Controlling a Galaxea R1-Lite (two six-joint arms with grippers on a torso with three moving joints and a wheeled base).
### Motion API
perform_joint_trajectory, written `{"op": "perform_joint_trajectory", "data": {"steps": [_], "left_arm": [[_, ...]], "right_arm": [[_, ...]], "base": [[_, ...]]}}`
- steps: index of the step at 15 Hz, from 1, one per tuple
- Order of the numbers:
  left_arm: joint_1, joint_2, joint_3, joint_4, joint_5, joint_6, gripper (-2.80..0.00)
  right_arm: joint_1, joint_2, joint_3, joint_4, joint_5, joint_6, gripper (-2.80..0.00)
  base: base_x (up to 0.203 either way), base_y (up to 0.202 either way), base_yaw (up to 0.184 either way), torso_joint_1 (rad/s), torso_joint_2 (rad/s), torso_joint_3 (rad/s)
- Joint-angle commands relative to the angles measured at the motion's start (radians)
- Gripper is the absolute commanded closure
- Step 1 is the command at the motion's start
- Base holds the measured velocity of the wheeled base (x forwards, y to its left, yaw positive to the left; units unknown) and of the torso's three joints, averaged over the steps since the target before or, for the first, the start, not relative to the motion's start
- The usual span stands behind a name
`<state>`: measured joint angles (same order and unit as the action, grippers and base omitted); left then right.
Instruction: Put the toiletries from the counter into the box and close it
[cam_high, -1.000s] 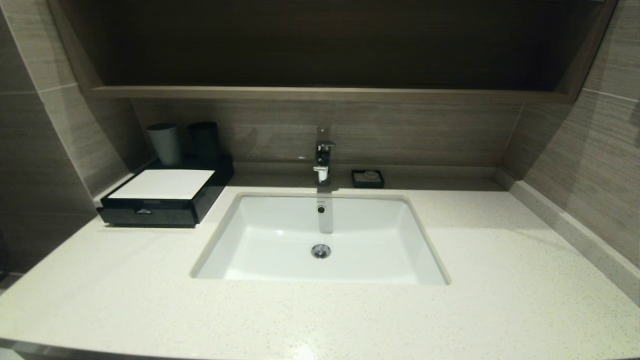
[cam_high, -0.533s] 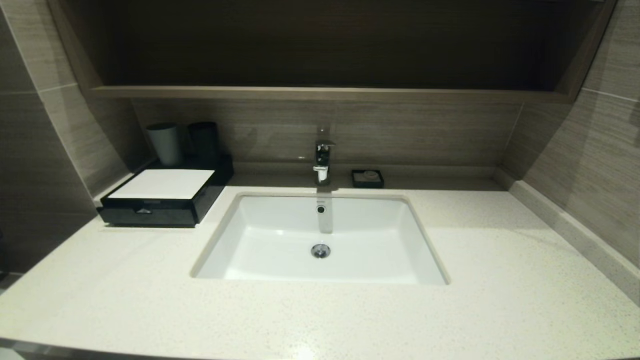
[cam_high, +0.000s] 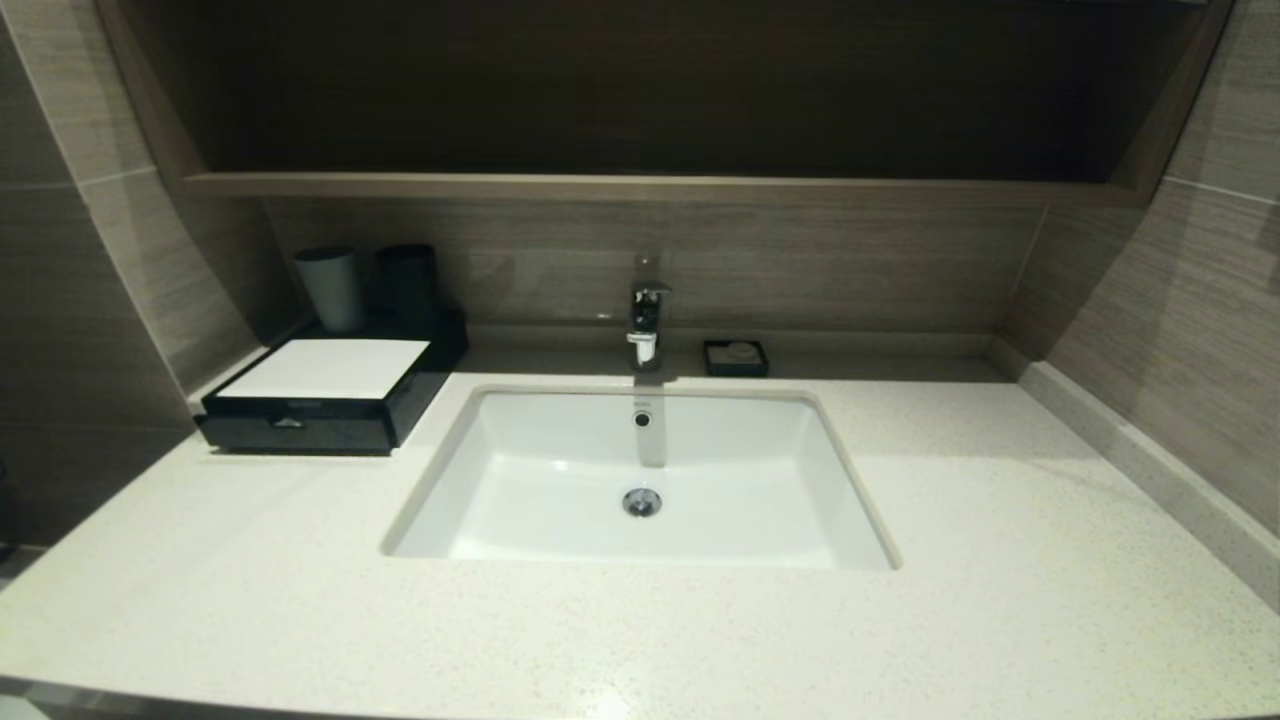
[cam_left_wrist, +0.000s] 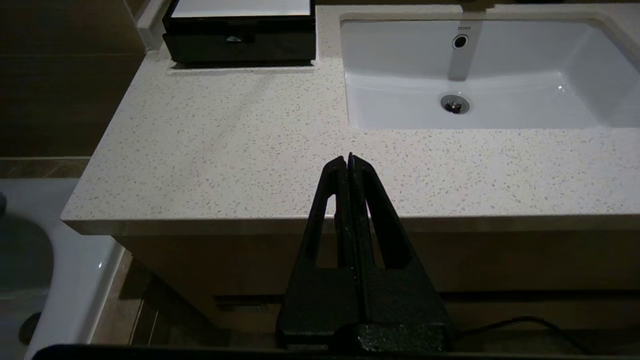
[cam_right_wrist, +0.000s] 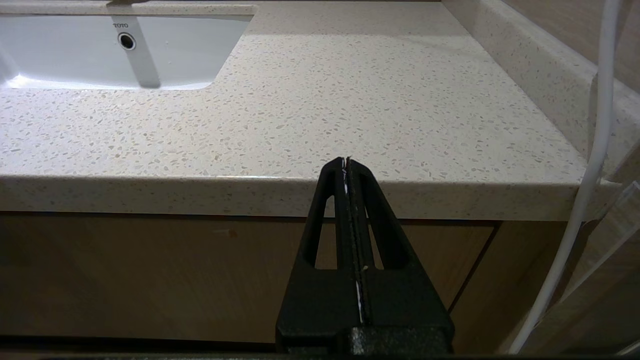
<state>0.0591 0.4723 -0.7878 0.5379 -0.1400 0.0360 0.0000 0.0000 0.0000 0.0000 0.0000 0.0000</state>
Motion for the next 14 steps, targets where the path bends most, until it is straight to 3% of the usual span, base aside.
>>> {"op": "perform_joint_trajectory", "data": {"steps": [1, 5, 8, 10, 14], "left_arm": [[-0.022, -0.075, 0.052, -0.002, 0.024, 0.013, 0.00], [-0.034, -0.175, 0.158, -0.031, 0.059, 0.020, 0.00], [-0.030, -0.247, 0.283, -0.103, 0.084, 0.064, 0.00], [-0.035, -0.277, 0.337, -0.132, 0.128, 0.070, 0.00], [-0.049, -0.355, 0.471, -0.235, 0.141, 0.079, 0.00]], "right_arm": [[0.000, 0.000, 0.000, 0.000, 0.000, 0.000, 0.00], [0.000, 0.000, 0.000, 0.000, 0.000, 0.000, 0.00], [0.000, 0.000, 0.000, 0.000, 0.000, 0.000, 0.00], [0.000, 0.000, 0.000, 0.000, 0.000, 0.000, 0.00], [0.000, 0.000, 0.000, 0.000, 0.000, 0.000, 0.00]], "base": [[0.000, 0.000, 0.000, 0.000, 0.00, 0.000], [0.000, 0.000, 0.000, 0.000, 0.00, 0.000], [0.000, 0.000, 0.000, 0.000, 0.00, 0.000], [0.000, 0.000, 0.000, 0.000, 0.00, 0.000], [0.000, 0.000, 0.000, 0.000, 0.00, 0.000]]}}
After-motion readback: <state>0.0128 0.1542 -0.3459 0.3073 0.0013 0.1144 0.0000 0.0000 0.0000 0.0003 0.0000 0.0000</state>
